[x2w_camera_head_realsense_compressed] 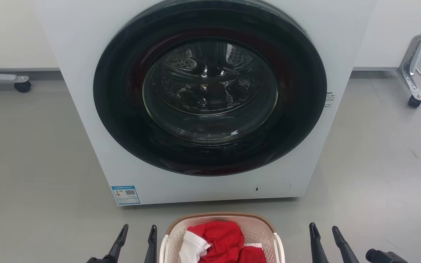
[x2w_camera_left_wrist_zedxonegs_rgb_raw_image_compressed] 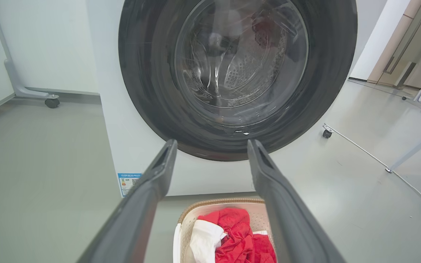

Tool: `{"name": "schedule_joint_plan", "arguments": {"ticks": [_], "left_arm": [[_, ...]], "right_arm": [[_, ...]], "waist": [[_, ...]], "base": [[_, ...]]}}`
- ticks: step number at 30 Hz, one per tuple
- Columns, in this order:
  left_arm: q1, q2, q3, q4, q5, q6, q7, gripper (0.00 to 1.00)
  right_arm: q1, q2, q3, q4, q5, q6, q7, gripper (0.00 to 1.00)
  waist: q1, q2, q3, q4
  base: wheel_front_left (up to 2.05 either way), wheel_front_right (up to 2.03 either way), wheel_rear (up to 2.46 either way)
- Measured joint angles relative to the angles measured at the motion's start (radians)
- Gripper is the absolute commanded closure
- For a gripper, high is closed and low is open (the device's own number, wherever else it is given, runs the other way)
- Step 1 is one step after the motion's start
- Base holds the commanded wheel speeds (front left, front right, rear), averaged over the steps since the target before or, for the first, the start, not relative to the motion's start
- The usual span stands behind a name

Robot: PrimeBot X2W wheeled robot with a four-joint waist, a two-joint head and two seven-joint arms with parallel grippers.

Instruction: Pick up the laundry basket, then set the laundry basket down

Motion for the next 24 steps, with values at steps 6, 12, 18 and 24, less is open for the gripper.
{"name": "schedule_joint_plan", "arguments": {"ticks": [6,12,18,24], "left_arm": [[0.005,0.002,-0.023,-0.008,0.077,0.013,-0.021,0.00],[0.005,0.002,-0.045,-0.011,0.146,0.027,-0.044,0.00],[0.005,-0.005,-0.049,-0.011,0.182,0.030,-0.053,0.00],[0.005,-0.019,-0.020,-0.010,0.157,0.030,-0.053,0.00]], "right_arm": [[0.001,0.000,0.024,-0.009,-0.076,-0.008,-0.022,0.00],[0.003,0.000,0.043,-0.011,-0.150,-0.011,-0.041,0.00],[0.003,0.000,0.054,-0.018,-0.196,-0.019,-0.054,0.00],[0.003,0.001,0.046,-0.018,-0.196,-0.018,-0.054,0.00]], "waist": [[0.0000,0.0000,0.000,0.000],[0.0000,0.0000,-0.001,0.000],[0.0000,0.0000,-0.001,-0.001],[0.0000,0.0000,-0.002,-0.003]], "base": [[0.00,0.00,0.00],[0.00,0.00,0.00],[0.00,0.00,0.00],[0.00,0.00,0.00]]}}
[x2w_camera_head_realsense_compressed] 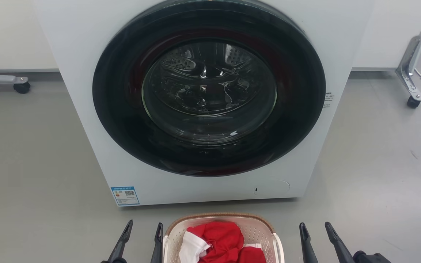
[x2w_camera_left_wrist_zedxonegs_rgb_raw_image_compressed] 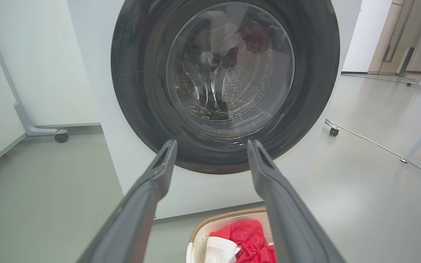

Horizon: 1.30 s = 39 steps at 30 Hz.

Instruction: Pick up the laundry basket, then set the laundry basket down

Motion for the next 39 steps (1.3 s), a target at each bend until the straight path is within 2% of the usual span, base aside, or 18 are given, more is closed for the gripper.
{"name": "schedule_joint_plan", "arguments": {"ticks": [8,39], "left_arm": [[0.000,-0.009,0.024,-0.001,-0.028,0.000,0.000,0.00],[0.004,-0.014,0.040,-0.003,-0.025,-0.001,0.000,0.00]], "right_arm": [[0.000,0.001,-0.030,-0.018,0.000,0.000,-0.002,0.00],[0.021,0.007,-0.053,-0.036,-0.029,0.010,-0.003,0.00]], "waist": [[0.0000,0.0000,-0.005,-0.002],[0.0000,0.0000,-0.011,-0.003]], "base": [[0.00,0.00,0.00],[0.00,0.00,0.00]]}}
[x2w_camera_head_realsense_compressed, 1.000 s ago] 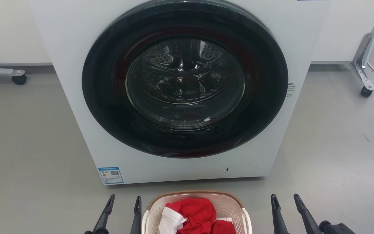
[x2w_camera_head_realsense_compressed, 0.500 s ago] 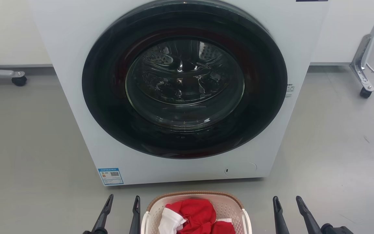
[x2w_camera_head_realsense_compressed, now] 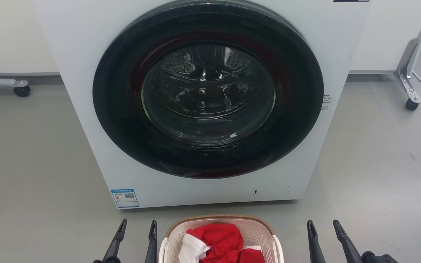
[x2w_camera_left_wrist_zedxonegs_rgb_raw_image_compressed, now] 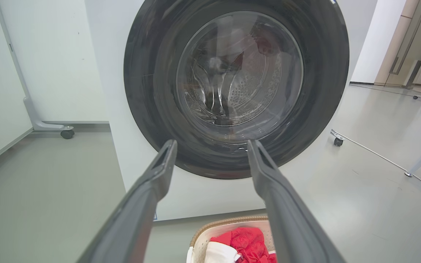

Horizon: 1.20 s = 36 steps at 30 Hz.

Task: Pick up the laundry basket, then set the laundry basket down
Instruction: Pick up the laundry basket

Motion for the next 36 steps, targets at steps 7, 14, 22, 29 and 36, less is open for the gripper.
{"name": "schedule_joint_plan", "arguments": {"ticks": [7,14,22,29,36], "left_arm": [[0.017,-0.001,0.001,-0.002,0.001,0.000,0.000,0.00],[0.019,-0.002,0.002,-0.003,0.002,-0.008,0.000,0.00],[0.022,-0.002,0.008,-0.027,0.017,-0.008,-0.003,0.00],[-0.024,-0.002,0.020,-0.031,0.028,-0.009,-0.003,0.00],[-0.109,-0.007,0.026,-0.007,0.026,-0.017,-0.003,0.00]], "right_arm": [[0.011,0.002,-0.002,-0.003,-0.007,0.004,0.000,0.00],[0.020,0.005,-0.003,-0.004,-0.009,0.009,0.000,0.00],[0.016,0.006,-0.007,-0.031,-0.016,0.014,0.000,0.00],[-0.045,0.007,-0.038,-0.037,-0.016,0.015,0.000,0.00],[-0.123,0.007,-0.068,-0.007,-0.016,0.019,0.000,0.00]], "waist": [[-0.0001,0.0000,0.002,0.000],[0.0000,0.0000,0.008,0.002],[0.0000,0.0000,0.051,0.001],[0.0000,0.0000,0.129,-0.004],[0.0001,0.0001,0.223,-0.010]], "base": [[0.00,0.00,0.00],[0.00,0.00,0.00],[0.00,0.00,0.00],[0.00,0.00,0.00],[0.00,0.00,0.00]]}}
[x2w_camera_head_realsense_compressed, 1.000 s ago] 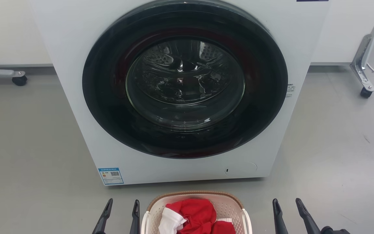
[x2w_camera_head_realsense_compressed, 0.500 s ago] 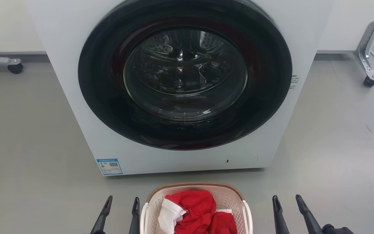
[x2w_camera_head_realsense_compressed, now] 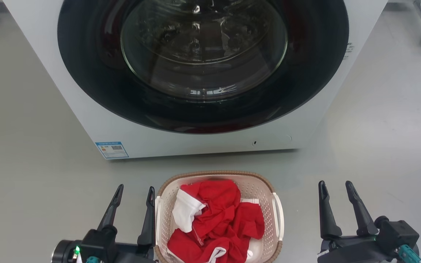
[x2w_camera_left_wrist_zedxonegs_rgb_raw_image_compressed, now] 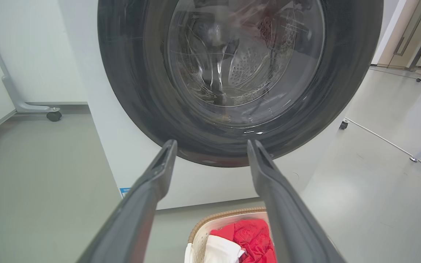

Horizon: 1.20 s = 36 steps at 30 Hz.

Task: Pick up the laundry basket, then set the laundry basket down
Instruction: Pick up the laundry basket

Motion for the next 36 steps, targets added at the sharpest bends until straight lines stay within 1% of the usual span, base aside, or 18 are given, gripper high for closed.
{"name": "schedule_joint_plan", "arguments": {"ticks": [5,17,27,32,33,36], "left_arm": [[-0.065,-0.002,-0.001,0.044,0.001,-0.001,0.000,0.00],[-0.224,-0.012,0.009,0.186,-0.002,-0.018,0.015,0.00],[-0.374,-0.024,0.021,0.297,-0.009,-0.026,0.028,0.00],[-0.426,-0.025,0.021,0.353,-0.009,-0.027,0.028,0.00],[-0.426,-0.025,0.021,0.353,-0.009,-0.027,0.028,0.00],[-0.441,-0.026,0.022,0.391,-0.009,-0.028,0.027,0.00]], "right_arm": [[-0.061,0.000,-0.010,0.037,0.000,0.003,0.000,0.00],[-0.231,-0.001,-0.011,0.169,-0.001,0.024,-0.001,0.00],[-0.379,-0.002,-0.009,0.284,-0.008,0.034,-0.001,0.00],[-0.434,-0.003,-0.009,0.336,-0.008,0.036,-0.001,0.00],[-0.434,-0.003,-0.009,0.336,-0.008,0.036,-0.001,0.00],[-0.460,-0.003,-0.007,0.370,-0.008,0.042,-0.001,0.00]], "waist": [[0.0000,0.0000,0.071,-0.003],[0.0001,0.0000,0.247,-0.005],[0.0001,0.0001,0.410,0.001],[0.0000,0.0002,0.483,0.005],[0.0000,0.0002,0.483,0.005],[0.0000,0.0002,0.522,0.007]], "base": [[0.00,0.00,0.00],[0.00,0.00,0.00],[0.00,0.00,0.00],[0.00,0.00,0.00],[0.00,0.00,0.00],[0.00,0.00,0.00]]}}
